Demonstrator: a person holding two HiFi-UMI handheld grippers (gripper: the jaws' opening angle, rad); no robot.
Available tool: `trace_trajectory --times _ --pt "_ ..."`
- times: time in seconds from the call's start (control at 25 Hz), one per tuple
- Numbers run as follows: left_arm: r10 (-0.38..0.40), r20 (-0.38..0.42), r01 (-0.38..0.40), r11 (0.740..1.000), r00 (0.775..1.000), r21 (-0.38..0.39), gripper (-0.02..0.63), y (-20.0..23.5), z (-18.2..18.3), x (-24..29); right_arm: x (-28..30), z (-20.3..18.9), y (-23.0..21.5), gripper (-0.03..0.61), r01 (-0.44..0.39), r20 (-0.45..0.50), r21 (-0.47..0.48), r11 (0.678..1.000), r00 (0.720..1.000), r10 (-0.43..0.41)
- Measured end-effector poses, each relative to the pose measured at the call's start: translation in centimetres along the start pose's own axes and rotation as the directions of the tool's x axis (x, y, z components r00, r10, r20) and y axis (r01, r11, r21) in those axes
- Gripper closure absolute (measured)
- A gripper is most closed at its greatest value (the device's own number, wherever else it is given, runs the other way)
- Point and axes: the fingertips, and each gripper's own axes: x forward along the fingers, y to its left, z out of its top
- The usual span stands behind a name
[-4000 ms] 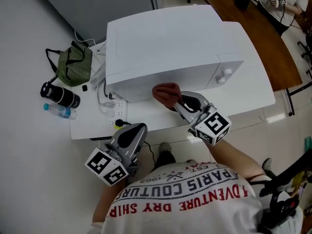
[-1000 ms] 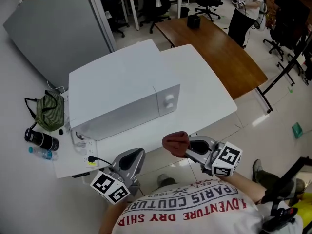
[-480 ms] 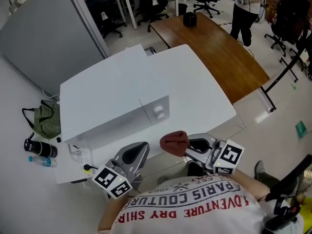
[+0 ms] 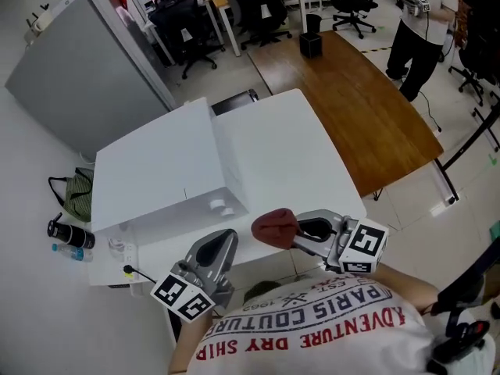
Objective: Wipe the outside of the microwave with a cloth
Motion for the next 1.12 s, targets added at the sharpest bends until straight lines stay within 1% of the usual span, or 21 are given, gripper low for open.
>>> trace_trajectory --times 0.12,0.24,0.32,0.44,0.64,0.8,0.92,1.12 --pt "0.043 -0.005 -0.043 0.999 0.999 0.014 0.607 -0.2 0.0 0.5 -0.4 0.0 -1.1 0.532 -0.027 0.007 0.006 1.0 1.0 0.027" --pt "0.074 -0.002 -0.074 0.997 0.997 -0.001 0.607 0.0 -0.1 0.9 -0.2 -0.2 -1.7 0.532 -0.053 0.002 0.016 0.998 0.999 0.053" --pt "0.085 -0.008 -0.086 0.996 0.996 -0.002 0.607 0.2 0.0 1.2 0.2 -0.3 -2.4 0.532 -0.054 0.005 0.027 0.998 0.999 0.054" --pt "0.09 -0.016 -0.09 0.996 0.996 0.001 0.607 0.6 0.3 1.5 1.1 -0.8 -3.4 0.532 -0.034 0.006 0.044 0.998 0.999 0.034" --pt "0.08 -0.018 -0.08 0.997 0.997 0.013 0.607 1.2 0.9 1.9 3.9 -1.7 -4.4 0.532 -0.059 -0.023 0.021 0.998 0.998 0.059" --pt "0.077 -0.027 -0.077 0.997 0.997 0.009 0.607 2.0 1.0 1.6 6.4 -1.6 -5.9 0.532 -0.052 -0.019 -0.003 0.999 0.998 0.052" --pt "0.083 -0.019 -0.083 0.996 0.996 -0.015 0.607 2.8 1.4 0.8 8.2 -1.5 -7.2 0.532 -0.049 -0.025 -0.023 0.999 0.999 0.049" --pt "0.097 -0.006 -0.098 0.995 0.995 -0.015 0.607 4.2 2.7 -0.4 10.2 -1.0 -9.7 0.532 -0.016 -0.02 -0.037 0.999 1.0 0.016"
